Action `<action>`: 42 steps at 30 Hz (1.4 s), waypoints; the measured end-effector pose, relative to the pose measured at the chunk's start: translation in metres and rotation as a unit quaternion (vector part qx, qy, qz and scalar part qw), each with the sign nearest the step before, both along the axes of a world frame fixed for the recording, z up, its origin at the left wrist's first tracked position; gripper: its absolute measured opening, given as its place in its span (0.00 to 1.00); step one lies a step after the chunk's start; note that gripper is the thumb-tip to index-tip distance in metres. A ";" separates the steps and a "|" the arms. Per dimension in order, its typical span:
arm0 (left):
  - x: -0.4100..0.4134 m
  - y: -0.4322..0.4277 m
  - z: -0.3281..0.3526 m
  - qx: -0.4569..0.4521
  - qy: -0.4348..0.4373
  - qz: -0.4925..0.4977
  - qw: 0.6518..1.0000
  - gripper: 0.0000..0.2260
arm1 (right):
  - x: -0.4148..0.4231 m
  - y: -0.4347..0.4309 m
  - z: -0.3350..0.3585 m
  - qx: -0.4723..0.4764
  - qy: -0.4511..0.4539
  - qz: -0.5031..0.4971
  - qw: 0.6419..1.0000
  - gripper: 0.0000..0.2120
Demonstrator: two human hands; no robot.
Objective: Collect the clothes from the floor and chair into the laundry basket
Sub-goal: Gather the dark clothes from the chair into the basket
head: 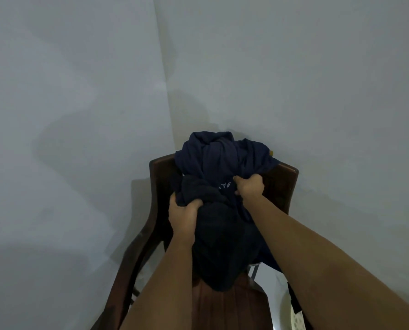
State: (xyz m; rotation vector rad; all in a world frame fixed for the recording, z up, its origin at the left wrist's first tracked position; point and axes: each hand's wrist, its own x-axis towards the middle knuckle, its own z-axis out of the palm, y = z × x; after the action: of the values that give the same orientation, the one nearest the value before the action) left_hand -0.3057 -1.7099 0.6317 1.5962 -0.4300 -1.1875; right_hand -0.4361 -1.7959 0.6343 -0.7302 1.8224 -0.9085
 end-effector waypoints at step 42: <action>-0.704 0.338 0.096 -0.035 0.139 -0.561 0.815 0.21 | -0.644 0.538 0.108 -0.115 -0.104 -0.379 0.912 0.17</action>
State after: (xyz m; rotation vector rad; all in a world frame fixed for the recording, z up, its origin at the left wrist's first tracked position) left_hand -1.0097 -1.3718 0.7279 0.9965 -1.3024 -2.1986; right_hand -1.0800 -1.2582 0.7419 -0.0132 1.8293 -1.6547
